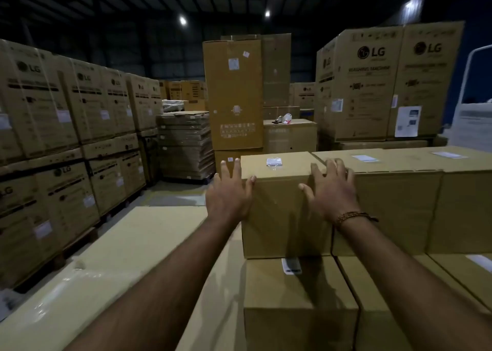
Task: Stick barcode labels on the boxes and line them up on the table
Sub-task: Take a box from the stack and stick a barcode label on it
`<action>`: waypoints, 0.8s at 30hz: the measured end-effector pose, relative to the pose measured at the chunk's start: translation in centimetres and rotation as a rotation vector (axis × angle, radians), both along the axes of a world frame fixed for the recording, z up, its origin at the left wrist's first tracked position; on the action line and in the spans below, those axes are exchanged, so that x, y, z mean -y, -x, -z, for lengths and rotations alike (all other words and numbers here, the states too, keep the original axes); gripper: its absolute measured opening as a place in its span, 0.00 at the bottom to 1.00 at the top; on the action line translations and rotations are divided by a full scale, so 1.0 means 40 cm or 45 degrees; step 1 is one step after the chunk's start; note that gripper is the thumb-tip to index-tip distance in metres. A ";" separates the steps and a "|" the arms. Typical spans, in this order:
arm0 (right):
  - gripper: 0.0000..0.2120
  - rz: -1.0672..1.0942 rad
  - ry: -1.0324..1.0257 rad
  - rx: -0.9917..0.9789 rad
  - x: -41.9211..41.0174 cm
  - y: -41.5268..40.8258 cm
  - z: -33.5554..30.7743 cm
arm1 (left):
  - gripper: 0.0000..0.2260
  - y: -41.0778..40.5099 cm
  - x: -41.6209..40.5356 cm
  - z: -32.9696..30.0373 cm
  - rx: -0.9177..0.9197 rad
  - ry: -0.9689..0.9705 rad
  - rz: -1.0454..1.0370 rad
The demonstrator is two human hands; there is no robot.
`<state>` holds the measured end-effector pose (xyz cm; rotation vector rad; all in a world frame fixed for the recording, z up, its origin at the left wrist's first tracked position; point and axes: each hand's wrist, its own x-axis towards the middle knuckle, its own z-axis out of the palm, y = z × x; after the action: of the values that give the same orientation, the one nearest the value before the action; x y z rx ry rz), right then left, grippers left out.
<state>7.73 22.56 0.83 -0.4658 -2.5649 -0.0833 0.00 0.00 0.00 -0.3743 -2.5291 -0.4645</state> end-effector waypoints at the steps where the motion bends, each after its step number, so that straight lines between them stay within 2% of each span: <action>1: 0.34 0.004 -0.009 0.019 -0.005 0.007 0.008 | 0.32 0.007 -0.007 0.000 0.048 -0.025 0.011; 5: 0.30 -0.029 0.007 -0.115 -0.011 0.030 0.025 | 0.31 0.043 -0.033 0.011 0.091 -0.200 0.058; 8: 0.31 -0.002 0.008 -0.201 -0.005 0.033 0.032 | 0.30 0.058 -0.047 0.017 0.148 -0.425 0.084; 12: 0.31 0.060 -0.013 -0.267 0.007 0.032 0.032 | 0.28 0.078 -0.062 0.005 0.353 -0.750 0.084; 16: 0.31 0.068 0.098 -0.314 0.028 0.042 0.025 | 0.26 0.110 -0.067 -0.006 0.585 -1.017 0.088; 19: 0.31 0.042 0.243 -0.355 0.042 0.056 0.017 | 0.24 0.123 -0.072 -0.008 0.684 -1.091 0.087; 24: 0.29 0.018 0.462 -0.515 0.070 0.085 0.010 | 0.20 0.119 -0.070 -0.019 0.720 -1.093 0.126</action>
<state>4.33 19.75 0.41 -0.5682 -2.1771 0.4350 -4.75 2.80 0.75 -0.0254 -2.5013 -1.8048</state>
